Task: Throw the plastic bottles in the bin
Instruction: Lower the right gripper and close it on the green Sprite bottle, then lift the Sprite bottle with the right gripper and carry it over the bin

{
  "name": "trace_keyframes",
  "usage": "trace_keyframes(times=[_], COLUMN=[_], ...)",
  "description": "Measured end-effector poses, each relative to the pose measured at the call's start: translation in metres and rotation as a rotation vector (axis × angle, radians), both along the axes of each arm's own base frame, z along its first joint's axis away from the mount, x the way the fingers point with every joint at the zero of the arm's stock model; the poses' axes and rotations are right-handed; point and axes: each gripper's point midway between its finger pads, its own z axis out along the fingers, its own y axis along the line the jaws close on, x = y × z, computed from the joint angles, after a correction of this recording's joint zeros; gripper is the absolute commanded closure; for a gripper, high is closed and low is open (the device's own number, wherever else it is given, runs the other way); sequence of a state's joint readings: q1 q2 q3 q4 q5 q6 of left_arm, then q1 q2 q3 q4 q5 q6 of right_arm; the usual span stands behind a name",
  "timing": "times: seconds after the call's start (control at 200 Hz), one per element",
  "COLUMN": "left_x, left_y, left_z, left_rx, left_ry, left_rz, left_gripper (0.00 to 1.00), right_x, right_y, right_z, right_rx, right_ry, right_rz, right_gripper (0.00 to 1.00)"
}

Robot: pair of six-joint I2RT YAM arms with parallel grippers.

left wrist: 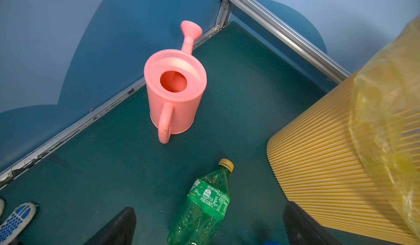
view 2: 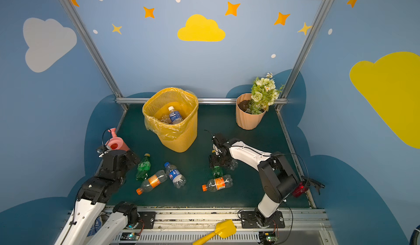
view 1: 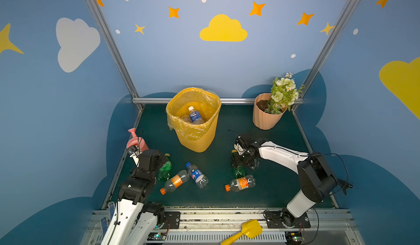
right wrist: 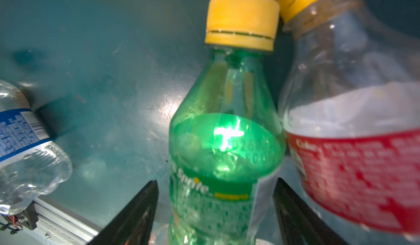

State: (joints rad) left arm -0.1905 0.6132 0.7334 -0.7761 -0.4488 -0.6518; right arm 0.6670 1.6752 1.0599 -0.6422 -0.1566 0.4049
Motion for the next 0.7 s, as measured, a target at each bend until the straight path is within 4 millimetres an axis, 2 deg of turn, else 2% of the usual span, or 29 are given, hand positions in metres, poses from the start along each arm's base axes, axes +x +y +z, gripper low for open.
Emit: trace_keyframes(times=[0.2, 0.345, 0.601, 0.701], left_x=[0.0, 0.0, 0.0, 0.0], left_y=[0.0, 0.0, 0.0, 0.0], left_z=[0.0, 0.0, 0.0, -0.001], left_rx=[0.0, 0.0, 0.0, 0.0], left_ry=[0.0, 0.0, 0.002, 0.003], left_rz=[0.001, 0.001, 0.001, 0.0], left_gripper=[0.0, 0.0, 0.0, 0.0], right_x=[0.0, -0.001, 0.0, 0.003], right_y=[0.003, 0.004, 0.007, 0.01], right_z=[-0.009, -0.013, -0.012, -0.003], right_rx=[-0.016, -0.019, -0.007, 0.018], right_ry=[0.023, 0.034, 0.029, 0.002], right_rz=[0.015, 0.026, 0.031, 0.032], right_gripper=[0.26, 0.38, 0.43, 0.44])
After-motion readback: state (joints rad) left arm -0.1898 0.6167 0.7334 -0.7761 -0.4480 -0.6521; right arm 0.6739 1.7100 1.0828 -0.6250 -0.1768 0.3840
